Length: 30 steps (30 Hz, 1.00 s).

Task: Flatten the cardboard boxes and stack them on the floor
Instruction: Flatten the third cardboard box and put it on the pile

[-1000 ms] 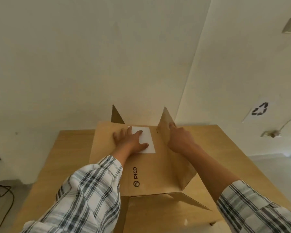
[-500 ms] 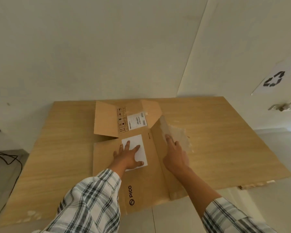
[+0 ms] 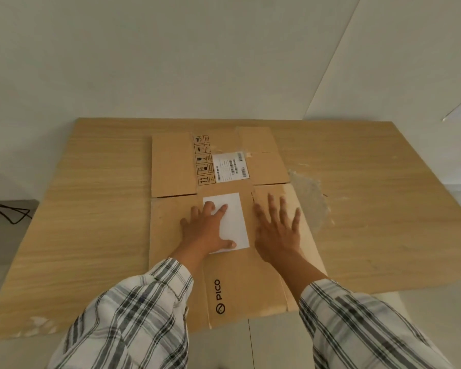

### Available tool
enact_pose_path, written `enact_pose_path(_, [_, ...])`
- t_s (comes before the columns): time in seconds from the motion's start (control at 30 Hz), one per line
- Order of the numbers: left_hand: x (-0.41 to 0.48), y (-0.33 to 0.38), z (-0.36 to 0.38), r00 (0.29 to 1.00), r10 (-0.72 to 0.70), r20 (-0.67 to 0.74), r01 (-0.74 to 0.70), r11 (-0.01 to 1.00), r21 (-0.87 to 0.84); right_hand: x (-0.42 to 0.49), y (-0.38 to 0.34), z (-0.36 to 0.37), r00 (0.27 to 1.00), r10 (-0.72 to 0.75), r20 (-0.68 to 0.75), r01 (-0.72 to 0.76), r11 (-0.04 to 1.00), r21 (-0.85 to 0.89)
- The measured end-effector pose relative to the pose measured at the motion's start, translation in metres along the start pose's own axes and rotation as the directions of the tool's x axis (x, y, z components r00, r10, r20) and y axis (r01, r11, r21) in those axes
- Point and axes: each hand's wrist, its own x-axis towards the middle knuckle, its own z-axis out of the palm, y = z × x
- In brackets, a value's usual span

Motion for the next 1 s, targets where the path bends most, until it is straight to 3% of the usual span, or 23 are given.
enact_pose_path(0.2, [0.036, -0.003, -0.011, 0.990, 0.006, -0.142, -0.003, 1.000, 0.026, 0.061, -0.027, -0.001, 0.991, -0.095, 0.093, 0.082, 0.987, 0.140])
enact_pose_path(0.4, [0.063, -0.008, -0.020, 0.998, -0.017, -0.059, 0.019, 0.999, 0.028, 0.102, -0.041, -0.007, 0.974, -0.074, 0.215, 0.030, 0.979, 0.204])
enact_pose_path(0.6, [0.065, -0.004, -0.023, 0.996, 0.001, -0.091, 0.004, 0.999, 0.053, 0.106, -0.039, -0.003, 0.971, -0.080, 0.226, 0.033, 0.979, 0.203])
enact_pose_path(0.77, [0.053, 0.013, -0.021, 0.994, -0.082, -0.079, 0.087, 0.994, 0.069, 0.102, -0.037, -0.005, 0.974, -0.098, 0.206, 0.054, 0.976, 0.211])
enact_pose_path(1.0, [-0.001, 0.034, 0.015, 0.972, -0.076, -0.222, 0.054, 0.993, -0.103, 0.018, -0.032, 0.024, 0.992, -0.093, 0.086, 0.066, 0.960, 0.272])
